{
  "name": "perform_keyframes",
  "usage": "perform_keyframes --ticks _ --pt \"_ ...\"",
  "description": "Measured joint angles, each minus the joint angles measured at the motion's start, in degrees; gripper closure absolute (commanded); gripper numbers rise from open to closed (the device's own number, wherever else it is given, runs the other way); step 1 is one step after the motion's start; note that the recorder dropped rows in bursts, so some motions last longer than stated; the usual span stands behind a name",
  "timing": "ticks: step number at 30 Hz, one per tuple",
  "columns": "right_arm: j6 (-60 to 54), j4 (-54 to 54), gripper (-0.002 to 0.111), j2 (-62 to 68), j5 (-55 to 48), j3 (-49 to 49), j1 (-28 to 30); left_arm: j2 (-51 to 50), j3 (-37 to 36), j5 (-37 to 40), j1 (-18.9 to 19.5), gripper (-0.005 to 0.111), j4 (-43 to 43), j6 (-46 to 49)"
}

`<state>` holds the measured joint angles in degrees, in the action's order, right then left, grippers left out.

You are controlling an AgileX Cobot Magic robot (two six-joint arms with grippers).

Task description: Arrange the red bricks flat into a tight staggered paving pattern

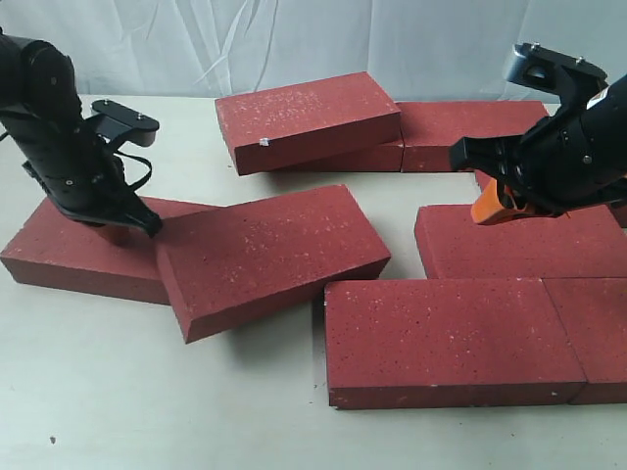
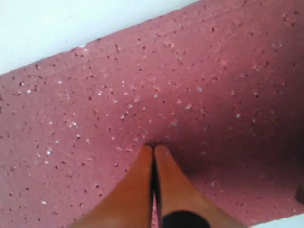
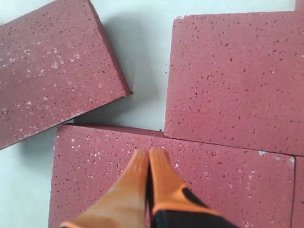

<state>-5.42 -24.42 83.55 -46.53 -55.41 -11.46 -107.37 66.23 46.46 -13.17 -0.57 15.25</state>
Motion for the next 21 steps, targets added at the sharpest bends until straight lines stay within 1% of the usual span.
perform_keyframes --ticks 3,12,16,21 --pt "0.00 0.00 0.109 0.00 0.00 0.00 0.00 0.00 0.00 2.33 0.00 0.107 1.68 0.00" --pt "-0.09 0.00 0.109 0.00 0.00 0.00 0.00 1.88 -0.58 5.40 0.00 0.107 3.45 0.00" --pt "-0.09 0.10 0.109 0.00 0.00 0.00 0.00 3.73 -1.39 7.08 0.00 0.107 2.90 0.00" --pt "-0.09 0.10 0.109 0.00 0.00 0.00 0.00 6.93 -1.49 7.09 0.00 0.107 1.30 0.00"
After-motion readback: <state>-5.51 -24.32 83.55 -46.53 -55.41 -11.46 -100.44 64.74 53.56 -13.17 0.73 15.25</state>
